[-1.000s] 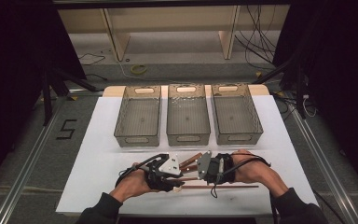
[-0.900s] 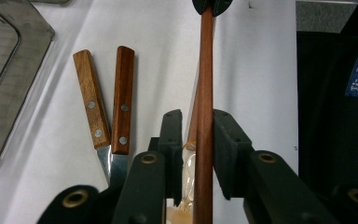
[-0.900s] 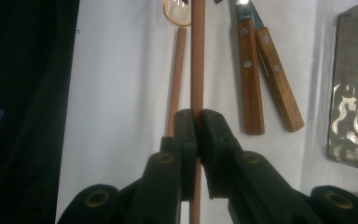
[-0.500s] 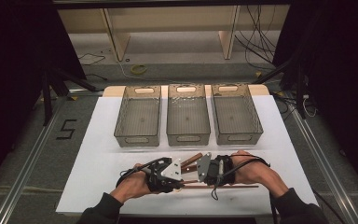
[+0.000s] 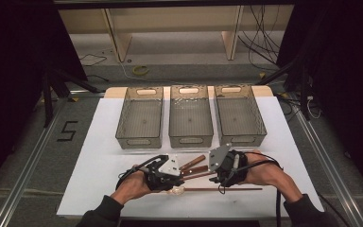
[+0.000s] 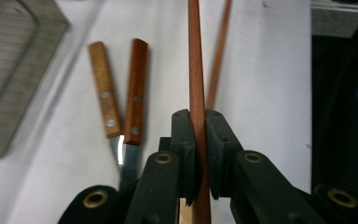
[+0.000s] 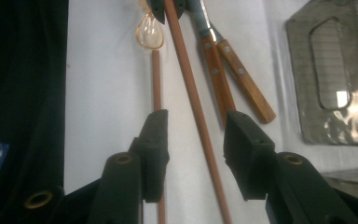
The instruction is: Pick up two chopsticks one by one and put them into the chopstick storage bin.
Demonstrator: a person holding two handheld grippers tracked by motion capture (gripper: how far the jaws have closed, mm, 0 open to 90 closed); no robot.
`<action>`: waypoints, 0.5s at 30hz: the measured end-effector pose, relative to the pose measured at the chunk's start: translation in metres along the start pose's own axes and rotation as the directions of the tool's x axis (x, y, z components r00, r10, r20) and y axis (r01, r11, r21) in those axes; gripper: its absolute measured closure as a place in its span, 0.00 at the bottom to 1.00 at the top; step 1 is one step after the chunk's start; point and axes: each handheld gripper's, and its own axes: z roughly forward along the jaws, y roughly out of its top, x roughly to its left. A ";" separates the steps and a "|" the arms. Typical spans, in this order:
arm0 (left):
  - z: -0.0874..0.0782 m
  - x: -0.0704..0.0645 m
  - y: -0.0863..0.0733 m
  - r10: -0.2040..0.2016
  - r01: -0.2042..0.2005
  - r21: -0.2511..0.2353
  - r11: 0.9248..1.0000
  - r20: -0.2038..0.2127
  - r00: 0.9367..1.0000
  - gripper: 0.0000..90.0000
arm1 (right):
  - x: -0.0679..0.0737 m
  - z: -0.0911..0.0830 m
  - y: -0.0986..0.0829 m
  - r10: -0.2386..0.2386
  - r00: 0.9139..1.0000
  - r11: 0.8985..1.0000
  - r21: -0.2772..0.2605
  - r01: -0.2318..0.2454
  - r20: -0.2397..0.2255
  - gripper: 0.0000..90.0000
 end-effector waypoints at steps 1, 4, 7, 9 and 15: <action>-0.002 0.001 0.000 -0.013 0.013 -0.004 1.000 -0.003 1.000 0.92 | 0.000 -0.002 -0.001 0.006 1.000 1.000 -0.012 -0.006 0.008 0.65; -0.007 0.007 -0.002 -0.048 0.047 -0.029 0.998 -0.032 0.998 0.92 | 0.001 -0.005 -0.003 0.030 0.999 0.999 -0.035 -0.030 0.014 0.62; -0.013 0.015 -0.006 -0.101 0.098 -0.064 0.993 -0.049 0.994 0.92 | 0.003 -0.012 -0.009 0.089 0.996 0.990 -0.111 -0.086 0.018 0.56; -0.018 0.020 -0.010 -0.141 0.136 -0.089 0.987 -0.056 0.988 0.92 | 0.004 -0.013 -0.010 0.095 0.995 0.989 -0.117 -0.092 0.016 0.55; -0.033 0.035 -0.019 -0.237 0.222 -0.159 0.962 -0.079 0.968 0.92 | 0.007 -0.003 -0.029 0.167 0.986 0.980 -0.113 -0.167 -0.009 0.47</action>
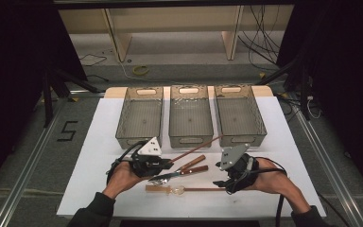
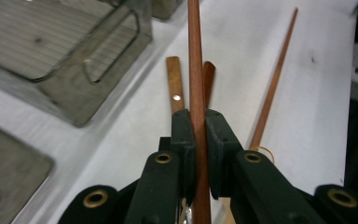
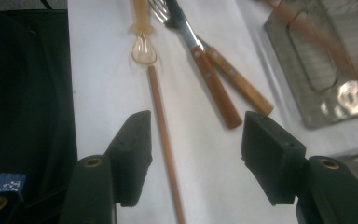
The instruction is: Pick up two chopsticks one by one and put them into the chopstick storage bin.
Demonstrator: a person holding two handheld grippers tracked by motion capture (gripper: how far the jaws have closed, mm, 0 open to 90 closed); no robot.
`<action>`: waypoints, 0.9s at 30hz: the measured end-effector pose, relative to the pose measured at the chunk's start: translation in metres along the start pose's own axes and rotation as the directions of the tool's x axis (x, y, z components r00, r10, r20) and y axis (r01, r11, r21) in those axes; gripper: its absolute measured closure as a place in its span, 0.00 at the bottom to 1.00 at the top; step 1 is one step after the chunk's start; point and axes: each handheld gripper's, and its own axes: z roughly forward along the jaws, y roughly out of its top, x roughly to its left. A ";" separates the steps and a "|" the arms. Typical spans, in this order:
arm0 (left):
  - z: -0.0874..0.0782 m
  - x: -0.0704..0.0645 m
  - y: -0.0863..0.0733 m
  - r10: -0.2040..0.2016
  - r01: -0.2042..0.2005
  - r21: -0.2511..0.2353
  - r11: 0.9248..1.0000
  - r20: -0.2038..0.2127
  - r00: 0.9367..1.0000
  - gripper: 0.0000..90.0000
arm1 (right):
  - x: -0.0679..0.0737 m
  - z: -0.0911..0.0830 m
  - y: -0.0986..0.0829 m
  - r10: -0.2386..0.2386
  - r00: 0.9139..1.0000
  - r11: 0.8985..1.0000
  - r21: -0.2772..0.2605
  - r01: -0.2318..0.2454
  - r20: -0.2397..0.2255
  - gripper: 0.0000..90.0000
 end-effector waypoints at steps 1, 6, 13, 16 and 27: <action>-0.002 0.003 -0.001 -0.014 0.013 -0.010 1.000 -0.006 1.000 0.92 | 0.000 0.000 0.000 0.000 1.000 1.000 0.000 0.000 0.000 0.47; -0.010 0.016 -0.005 -0.077 0.075 -0.044 0.996 -0.035 0.996 0.92 | -0.003 0.008 -0.016 0.069 0.998 0.997 0.019 -0.069 0.001 0.42; -0.021 0.031 -0.010 -0.137 0.131 -0.086 0.988 -0.074 0.988 0.92 | -0.005 0.016 -0.027 0.116 0.993 0.993 0.028 -0.116 0.002 0.39; -0.025 0.037 -0.011 -0.161 0.153 -0.089 0.984 -0.086 0.983 0.92 | -0.005 0.019 -0.030 0.127 0.992 0.991 0.028 -0.127 -0.003 0.39; -0.038 0.067 -0.015 -0.256 0.236 -0.135 0.962 -0.150 0.955 0.92 | -0.005 0.027 -0.035 0.145 0.989 0.989 0.037 -0.144 -0.007 0.39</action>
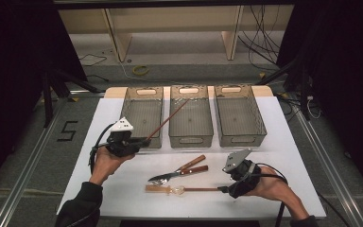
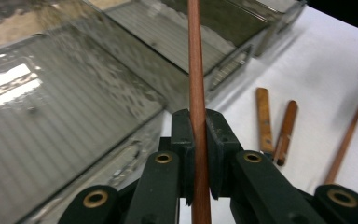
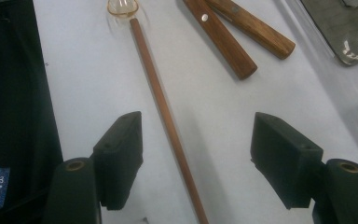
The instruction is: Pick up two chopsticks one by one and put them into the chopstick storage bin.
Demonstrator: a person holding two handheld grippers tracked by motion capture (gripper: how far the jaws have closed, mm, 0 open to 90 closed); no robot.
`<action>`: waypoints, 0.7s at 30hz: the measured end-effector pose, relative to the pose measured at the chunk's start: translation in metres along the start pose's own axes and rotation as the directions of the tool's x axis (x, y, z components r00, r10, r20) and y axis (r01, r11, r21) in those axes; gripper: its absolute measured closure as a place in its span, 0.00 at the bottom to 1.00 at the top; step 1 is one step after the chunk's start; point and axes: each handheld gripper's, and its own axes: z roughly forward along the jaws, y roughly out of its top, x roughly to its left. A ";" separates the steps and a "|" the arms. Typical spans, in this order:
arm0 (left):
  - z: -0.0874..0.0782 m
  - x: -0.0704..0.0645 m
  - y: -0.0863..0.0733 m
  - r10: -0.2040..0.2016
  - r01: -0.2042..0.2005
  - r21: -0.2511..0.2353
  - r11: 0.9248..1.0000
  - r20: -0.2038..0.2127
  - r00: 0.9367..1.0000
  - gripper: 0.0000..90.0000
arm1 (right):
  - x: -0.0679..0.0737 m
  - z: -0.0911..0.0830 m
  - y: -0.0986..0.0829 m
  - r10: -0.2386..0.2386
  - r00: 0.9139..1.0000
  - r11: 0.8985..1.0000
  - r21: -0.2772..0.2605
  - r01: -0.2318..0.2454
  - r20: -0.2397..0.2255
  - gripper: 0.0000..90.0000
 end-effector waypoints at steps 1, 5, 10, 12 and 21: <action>0.000 0.003 0.001 -0.009 0.009 -0.002 1.000 -0.008 1.000 0.92 | 0.000 0.000 0.000 0.000 1.000 1.000 0.000 0.000 0.000 0.39; -0.001 0.015 0.004 -0.042 0.042 -0.010 0.999 -0.035 0.999 0.92 | 0.000 0.001 -0.002 0.004 1.000 1.000 0.003 -0.004 0.000 0.38; -0.005 0.027 0.012 -0.070 0.069 -0.013 0.998 -0.068 0.995 0.92 | 0.001 0.003 -0.003 0.010 1.000 1.000 0.006 -0.010 -0.008 0.36; -0.005 0.032 0.015 -0.091 0.090 -0.015 0.996 -0.085 0.992 0.92 | 0.001 0.004 -0.003 0.008 1.000 1.000 0.005 -0.008 -0.009 0.36; 0.001 0.054 0.023 -0.138 0.138 -0.002 0.990 -0.137 0.981 0.92 | 0.001 0.005 -0.004 0.007 1.000 1.000 0.005 -0.007 -0.015 0.36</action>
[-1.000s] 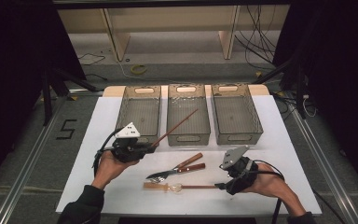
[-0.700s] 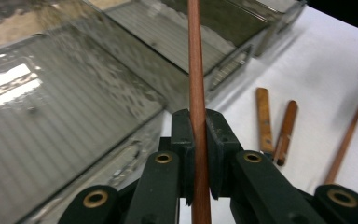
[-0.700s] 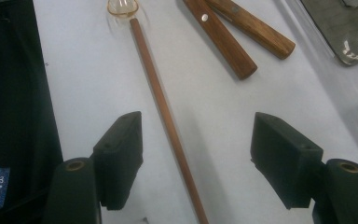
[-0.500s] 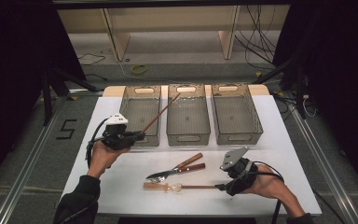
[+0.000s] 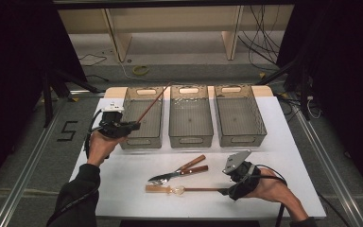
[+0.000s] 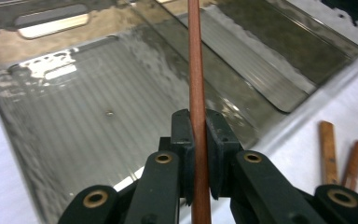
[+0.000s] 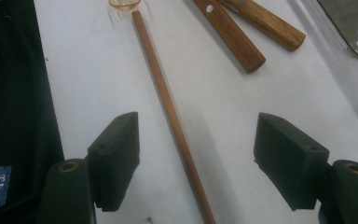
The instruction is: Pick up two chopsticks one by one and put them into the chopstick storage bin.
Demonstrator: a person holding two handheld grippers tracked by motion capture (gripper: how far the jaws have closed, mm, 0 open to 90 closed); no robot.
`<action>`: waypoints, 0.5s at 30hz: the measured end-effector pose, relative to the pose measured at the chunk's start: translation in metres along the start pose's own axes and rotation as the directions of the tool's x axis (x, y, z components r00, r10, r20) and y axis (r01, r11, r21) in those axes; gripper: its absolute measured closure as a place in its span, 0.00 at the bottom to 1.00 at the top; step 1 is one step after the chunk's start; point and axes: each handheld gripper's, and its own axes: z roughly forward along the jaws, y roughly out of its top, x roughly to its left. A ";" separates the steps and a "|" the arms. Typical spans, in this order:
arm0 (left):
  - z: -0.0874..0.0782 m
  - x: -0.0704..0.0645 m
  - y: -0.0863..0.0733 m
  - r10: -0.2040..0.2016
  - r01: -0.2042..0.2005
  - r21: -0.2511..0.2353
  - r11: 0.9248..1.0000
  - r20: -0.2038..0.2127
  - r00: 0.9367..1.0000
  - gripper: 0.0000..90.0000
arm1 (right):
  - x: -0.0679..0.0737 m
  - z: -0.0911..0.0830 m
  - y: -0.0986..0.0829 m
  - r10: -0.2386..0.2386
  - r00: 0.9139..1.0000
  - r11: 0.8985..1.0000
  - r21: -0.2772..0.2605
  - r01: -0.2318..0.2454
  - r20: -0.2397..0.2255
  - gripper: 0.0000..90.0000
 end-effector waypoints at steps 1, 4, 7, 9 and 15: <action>0.001 0.003 0.000 -0.006 0.006 0.001 1.000 -0.005 1.000 0.92 | 0.000 0.000 0.000 0.000 1.000 1.000 0.000 0.000 -0.001 0.36; 0.005 0.010 0.001 -0.028 0.028 0.007 1.000 -0.020 0.999 0.92 | 0.000 0.000 0.000 0.000 1.000 1.000 -0.002 0.000 0.001 0.36; 0.008 0.016 0.002 -0.052 0.052 0.011 0.999 -0.038 0.998 0.92 | 0.000 0.001 -0.001 0.001 1.000 1.000 0.000 -0.001 0.001 0.36; 0.010 0.021 0.001 -0.073 0.073 0.009 0.997 -0.048 0.996 0.92 | 0.000 0.001 -0.001 0.002 1.000 1.000 -0.001 -0.002 0.000 0.36; 0.018 0.030 -0.002 -0.107 0.109 0.026 0.994 -0.069 0.992 0.92 | -0.001 0.001 -0.001 0.003 1.000 1.000 0.000 -0.003 -0.004 0.36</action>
